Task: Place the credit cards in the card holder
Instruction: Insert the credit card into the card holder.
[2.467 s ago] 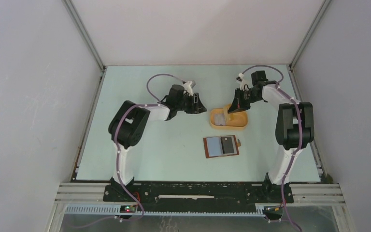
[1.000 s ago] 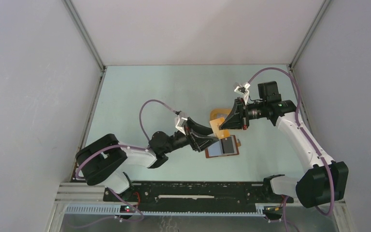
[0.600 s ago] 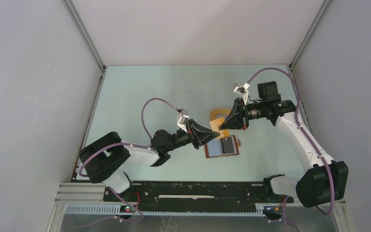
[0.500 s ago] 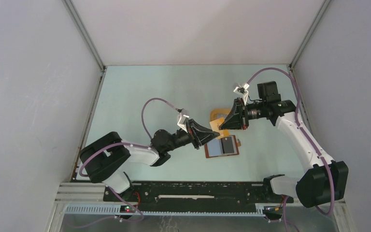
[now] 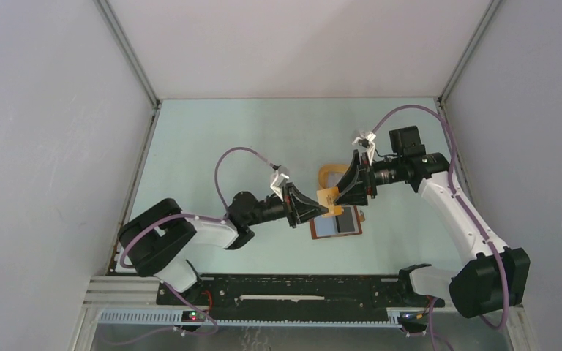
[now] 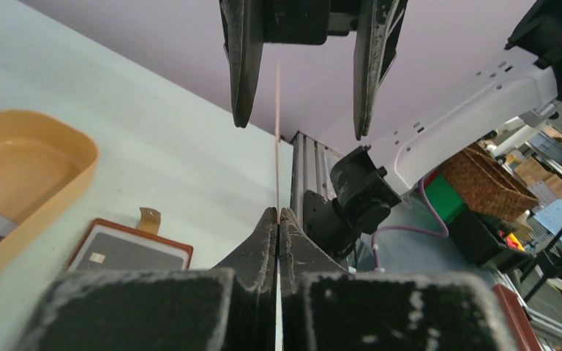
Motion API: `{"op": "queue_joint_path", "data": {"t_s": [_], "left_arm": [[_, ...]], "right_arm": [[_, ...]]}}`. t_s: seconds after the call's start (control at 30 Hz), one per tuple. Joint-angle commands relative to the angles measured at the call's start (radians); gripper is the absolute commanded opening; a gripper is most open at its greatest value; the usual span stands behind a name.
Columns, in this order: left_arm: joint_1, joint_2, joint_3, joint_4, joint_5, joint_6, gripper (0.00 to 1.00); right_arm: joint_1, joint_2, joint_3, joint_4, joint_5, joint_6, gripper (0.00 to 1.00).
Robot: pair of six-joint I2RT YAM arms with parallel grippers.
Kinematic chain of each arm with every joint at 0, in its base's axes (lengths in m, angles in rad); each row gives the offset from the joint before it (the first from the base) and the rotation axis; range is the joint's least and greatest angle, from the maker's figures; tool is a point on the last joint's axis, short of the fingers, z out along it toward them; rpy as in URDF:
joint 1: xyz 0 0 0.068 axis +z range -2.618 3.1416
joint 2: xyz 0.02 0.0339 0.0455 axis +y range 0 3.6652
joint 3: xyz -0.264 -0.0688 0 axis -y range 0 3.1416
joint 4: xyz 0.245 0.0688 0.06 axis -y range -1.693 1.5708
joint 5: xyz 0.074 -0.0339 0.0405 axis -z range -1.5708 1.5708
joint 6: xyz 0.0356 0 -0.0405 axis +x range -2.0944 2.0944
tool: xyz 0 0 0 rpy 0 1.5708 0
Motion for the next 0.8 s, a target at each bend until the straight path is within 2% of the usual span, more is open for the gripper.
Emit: {"op": "queue_joint_path", "data": {"t_s": [0.0, 0.13, 0.3, 0.37, 0.43, 0.47, 0.5, 0.67, 0.77], "left_arm": [[0.009, -0.059, -0.011, -0.111, 0.085, 0.042, 0.0], [0.011, -0.084, 0.001, -0.185, 0.094, 0.068, 0.0], [0.012, -0.103, 0.012, -0.227, 0.095, 0.084, 0.0], [0.012, -0.103, 0.015, -0.238, 0.091, 0.086, 0.0], [0.014, -0.107, 0.016, -0.25, 0.079, 0.085, 0.0], [0.014, -0.112, 0.014, -0.254, 0.064, 0.083, 0.04], [0.014, -0.117, 0.011, -0.258, 0.048, 0.082, 0.11], [0.022, -0.208, -0.043, -0.35, -0.074, 0.088, 0.47], [0.023, -0.289, -0.079, -0.487, -0.15, 0.126, 0.57]], "right_arm": [[0.018, 0.006, 0.035, -0.065, 0.017, -0.074, 0.61], [0.027, 0.02, 0.036, -0.066, 0.027, -0.073, 0.56], [0.041, 0.04, 0.054, -0.107, 0.033, -0.11, 0.43], [0.048, 0.046, 0.06, -0.12, 0.029, -0.124, 0.3], [0.056, 0.049, 0.062, -0.126, 0.034, -0.134, 0.1], [0.059, 0.051, 0.064, -0.129, 0.037, -0.139, 0.02], [0.06, 0.052, 0.064, -0.131, 0.041, -0.141, 0.0], [0.058, 0.066, 0.043, -0.125, 0.065, -0.108, 0.0], [0.03, 0.042, -0.033, -0.019, 0.113, 0.009, 0.0]]}}
